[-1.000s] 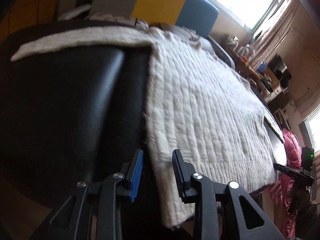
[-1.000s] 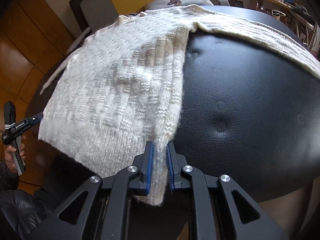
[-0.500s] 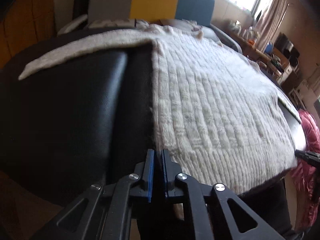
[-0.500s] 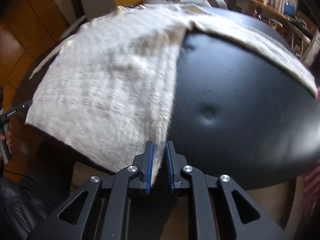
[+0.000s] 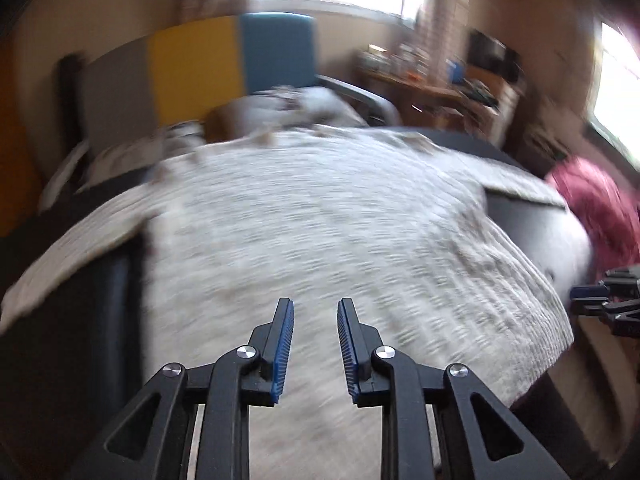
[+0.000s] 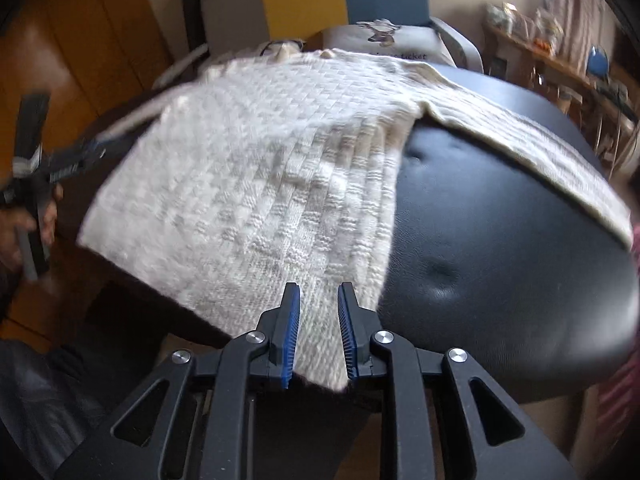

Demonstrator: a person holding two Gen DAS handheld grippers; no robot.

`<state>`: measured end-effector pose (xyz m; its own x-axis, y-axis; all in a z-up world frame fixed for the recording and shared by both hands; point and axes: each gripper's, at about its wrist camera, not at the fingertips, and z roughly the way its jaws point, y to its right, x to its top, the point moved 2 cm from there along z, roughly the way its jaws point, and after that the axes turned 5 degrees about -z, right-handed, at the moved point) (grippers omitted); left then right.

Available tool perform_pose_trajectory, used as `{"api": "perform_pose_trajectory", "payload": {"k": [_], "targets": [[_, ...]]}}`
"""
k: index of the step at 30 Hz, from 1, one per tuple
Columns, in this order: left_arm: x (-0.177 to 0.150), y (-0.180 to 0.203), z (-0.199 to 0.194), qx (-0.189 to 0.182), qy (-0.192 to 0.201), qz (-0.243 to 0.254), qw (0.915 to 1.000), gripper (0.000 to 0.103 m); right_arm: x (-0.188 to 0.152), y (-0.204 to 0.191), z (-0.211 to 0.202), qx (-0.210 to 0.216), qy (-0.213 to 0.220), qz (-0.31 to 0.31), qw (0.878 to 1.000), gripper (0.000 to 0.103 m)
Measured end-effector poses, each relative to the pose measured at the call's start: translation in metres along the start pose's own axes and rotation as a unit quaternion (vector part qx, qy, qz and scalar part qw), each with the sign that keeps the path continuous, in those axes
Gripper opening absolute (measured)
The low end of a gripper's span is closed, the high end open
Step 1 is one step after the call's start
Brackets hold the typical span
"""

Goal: Fold clothes

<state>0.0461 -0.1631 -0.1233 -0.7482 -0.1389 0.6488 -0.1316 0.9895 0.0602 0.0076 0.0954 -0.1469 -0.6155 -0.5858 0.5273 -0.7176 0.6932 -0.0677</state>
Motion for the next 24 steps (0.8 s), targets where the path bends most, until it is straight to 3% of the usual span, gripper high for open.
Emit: {"api": "perform_pose_trajectory", "payload": {"k": [3, 5, 10, 15, 17, 20, 22, 23, 24], "targets": [[0.003, 0.028, 0.041, 0.012, -0.048, 0.047, 0.9977, 0.022, -0.006, 0.002, 0.033, -0.009, -0.058, 0.011, 0.998, 0.021], [-0.002, 0.033, 0.061, 0.015, -0.072, 0.053, 0.9959, 0.022, -0.009, 0.002, 0.034, -0.007, -0.052, 0.013, 0.999, 0.021], [0.004, 0.035, 0.063, 0.002, -0.054, 0.046, 0.9975, 0.023, -0.012, 0.014, 0.033, 0.021, -0.048, 0.064, 0.997, 0.021], [0.022, 0.052, 0.076, -0.008, -0.049, 0.071, 0.9962, 0.023, -0.007, 0.008, 0.034, 0.0, -0.06, 0.063, 0.996, 0.022], [0.018, 0.054, 0.089, -0.013, -0.068, 0.067, 0.9953, 0.023, -0.007, 0.004, 0.035, -0.011, -0.06, 0.063, 0.996, 0.024], [0.015, 0.05, 0.09, -0.023, -0.057, 0.053, 0.9967, 0.023, -0.009, 0.001, 0.035, -0.021, -0.058, 0.072, 0.995, 0.027], [0.013, 0.044, 0.088, -0.039, -0.053, 0.034, 0.9973, 0.024, -0.007, 0.0, 0.036, -0.012, -0.059, 0.082, 0.995, 0.035], [0.013, 0.041, 0.088, -0.046, -0.052, 0.024, 0.9973, 0.024, -0.004, -0.001, 0.038, 0.008, -0.062, 0.089, 0.994, 0.052], [0.012, 0.038, 0.088, -0.054, -0.051, 0.016, 0.9971, 0.024, -0.001, -0.004, 0.04, 0.034, -0.066, 0.093, 0.993, 0.087]]}}
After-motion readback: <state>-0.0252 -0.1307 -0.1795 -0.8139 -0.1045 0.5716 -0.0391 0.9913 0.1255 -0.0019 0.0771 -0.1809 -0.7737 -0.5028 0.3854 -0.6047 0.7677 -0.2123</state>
